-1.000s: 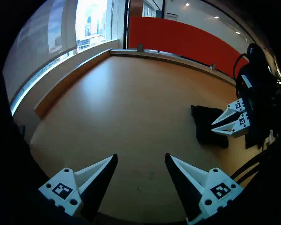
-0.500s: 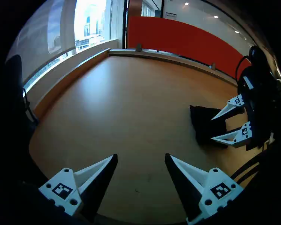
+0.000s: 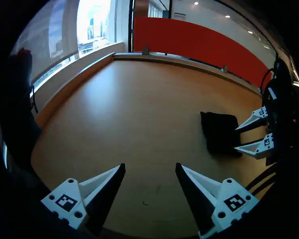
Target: Fold towel
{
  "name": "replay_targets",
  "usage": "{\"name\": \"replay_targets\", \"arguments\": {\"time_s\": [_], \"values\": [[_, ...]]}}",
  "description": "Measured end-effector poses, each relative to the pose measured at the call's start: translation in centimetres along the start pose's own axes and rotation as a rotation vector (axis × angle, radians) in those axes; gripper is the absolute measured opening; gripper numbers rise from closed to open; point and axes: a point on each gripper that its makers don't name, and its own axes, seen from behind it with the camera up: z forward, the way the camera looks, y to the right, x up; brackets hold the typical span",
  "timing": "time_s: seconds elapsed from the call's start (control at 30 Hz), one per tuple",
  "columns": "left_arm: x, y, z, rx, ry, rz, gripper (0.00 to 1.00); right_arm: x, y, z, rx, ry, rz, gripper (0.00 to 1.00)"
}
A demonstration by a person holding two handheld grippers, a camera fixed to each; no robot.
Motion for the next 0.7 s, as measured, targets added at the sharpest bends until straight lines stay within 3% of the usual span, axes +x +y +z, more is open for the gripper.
{"name": "replay_targets", "arguments": {"time_s": [0.37, 0.7], "values": [[0.1, 0.0, -0.2, -0.004, 0.003, 0.009, 0.93, -4.4, 0.1, -1.2, -0.058, -0.042, 0.086, 0.68], [0.1, 0.2, -0.2, -0.008, 0.003, 0.014, 0.93, -6.5, -0.2, -0.7, -0.071, -0.069, 0.149, 0.68]]}}
